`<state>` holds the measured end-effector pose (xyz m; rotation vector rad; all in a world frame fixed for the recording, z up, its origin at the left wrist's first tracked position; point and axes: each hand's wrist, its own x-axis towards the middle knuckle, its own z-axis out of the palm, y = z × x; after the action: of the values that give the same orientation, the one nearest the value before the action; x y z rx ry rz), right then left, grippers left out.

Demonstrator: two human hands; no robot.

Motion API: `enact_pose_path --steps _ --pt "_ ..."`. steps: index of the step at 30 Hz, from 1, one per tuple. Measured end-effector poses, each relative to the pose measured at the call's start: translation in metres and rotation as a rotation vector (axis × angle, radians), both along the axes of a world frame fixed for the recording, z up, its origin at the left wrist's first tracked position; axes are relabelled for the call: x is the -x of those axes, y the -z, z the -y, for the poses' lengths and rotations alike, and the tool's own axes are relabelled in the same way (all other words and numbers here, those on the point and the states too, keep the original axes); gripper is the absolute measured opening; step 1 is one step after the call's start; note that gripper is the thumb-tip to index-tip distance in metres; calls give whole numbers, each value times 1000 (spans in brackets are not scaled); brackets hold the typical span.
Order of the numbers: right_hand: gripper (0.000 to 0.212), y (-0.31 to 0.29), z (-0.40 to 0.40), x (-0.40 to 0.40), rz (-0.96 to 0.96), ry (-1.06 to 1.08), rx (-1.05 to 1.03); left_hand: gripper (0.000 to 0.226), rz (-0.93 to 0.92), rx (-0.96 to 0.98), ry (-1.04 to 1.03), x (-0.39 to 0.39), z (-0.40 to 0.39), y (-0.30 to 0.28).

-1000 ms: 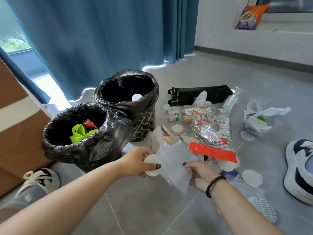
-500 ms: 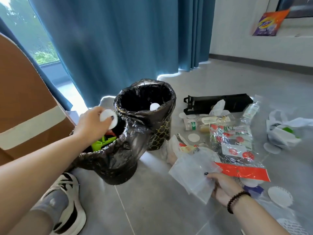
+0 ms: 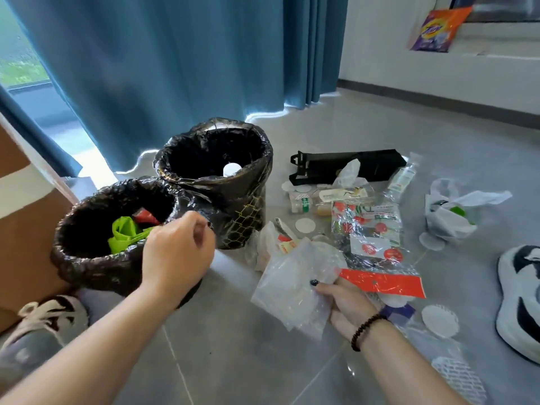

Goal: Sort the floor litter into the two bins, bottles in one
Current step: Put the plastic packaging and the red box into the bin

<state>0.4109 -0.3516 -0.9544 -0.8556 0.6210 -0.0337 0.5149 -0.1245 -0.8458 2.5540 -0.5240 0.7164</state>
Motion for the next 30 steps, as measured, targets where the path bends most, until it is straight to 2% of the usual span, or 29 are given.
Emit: enact_pose_path --steps 2,3,5,7,12,15,17,19,24,28,30 --pt "32 1 3 1 -5 0 -1 14 3 -50 126 23 28 21" --pt "34 0 3 0 4 -2 -7 17 -73 -69 165 33 41 31" --pt "35 -1 6 2 29 11 -9 26 -349 -49 169 51 63 49" --pt "24 -4 9 6 31 31 28 33 -565 52 171 57 74 63" --pt "21 7 18 14 -41 57 145 13 -870 336 120 51 73 76" --pt "17 22 16 21 -110 49 222 9 -1024 460 56 57 63 98" --pt "9 29 13 27 -161 11 389 9 -1084 459 3 64 58 116" --pt "16 30 10 33 -226 0 597 13 -1094 414 -54 71 55 130" --pt "27 28 3 40 -208 -44 810 21 -1139 395 -17 77 56 146" --pt "33 15 2 33 -116 -83 845 39 -1111 445 83 73 55 148" --pt "31 6 1 27 -83 -40 723 27 -1183 573 144 71 56 145"
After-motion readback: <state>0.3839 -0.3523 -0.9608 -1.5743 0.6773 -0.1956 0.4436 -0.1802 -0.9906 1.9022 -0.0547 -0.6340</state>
